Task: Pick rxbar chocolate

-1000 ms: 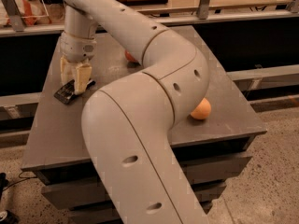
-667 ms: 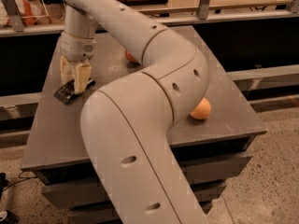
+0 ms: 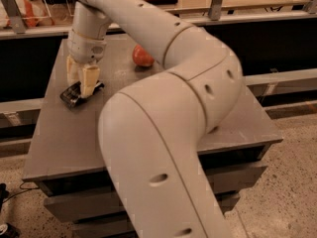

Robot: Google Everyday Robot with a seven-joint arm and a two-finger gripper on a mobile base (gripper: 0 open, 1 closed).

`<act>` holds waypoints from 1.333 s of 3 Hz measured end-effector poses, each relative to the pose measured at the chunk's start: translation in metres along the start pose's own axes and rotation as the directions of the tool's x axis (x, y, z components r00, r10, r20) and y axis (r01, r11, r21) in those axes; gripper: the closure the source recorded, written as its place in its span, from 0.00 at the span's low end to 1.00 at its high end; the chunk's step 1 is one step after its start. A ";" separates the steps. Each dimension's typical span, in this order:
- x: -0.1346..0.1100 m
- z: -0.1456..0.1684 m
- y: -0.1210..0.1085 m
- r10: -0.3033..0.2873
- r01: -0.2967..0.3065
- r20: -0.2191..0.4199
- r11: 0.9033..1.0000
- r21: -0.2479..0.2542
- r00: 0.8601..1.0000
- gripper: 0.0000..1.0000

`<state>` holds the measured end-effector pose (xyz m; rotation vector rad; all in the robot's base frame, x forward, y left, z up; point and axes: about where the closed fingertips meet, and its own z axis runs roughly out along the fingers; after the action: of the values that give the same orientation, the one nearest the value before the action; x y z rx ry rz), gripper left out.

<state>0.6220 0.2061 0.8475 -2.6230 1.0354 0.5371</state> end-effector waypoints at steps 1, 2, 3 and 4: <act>-0.016 -0.044 0.026 0.081 -0.084 0.021 0.981 0.177 0.996 1.00; -0.037 -0.082 0.061 0.124 -0.139 0.068 0.932 0.335 0.990 1.00; -0.043 -0.090 0.093 0.169 -0.200 0.109 0.880 0.432 0.980 1.00; -0.037 -0.079 0.123 0.244 -0.286 0.149 0.841 0.459 0.958 1.00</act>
Offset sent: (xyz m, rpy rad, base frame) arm -0.0921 -0.0973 0.0894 0.3641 -0.1648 -0.4544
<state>0.5297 0.1112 0.9201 -2.0222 1.3202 0.3821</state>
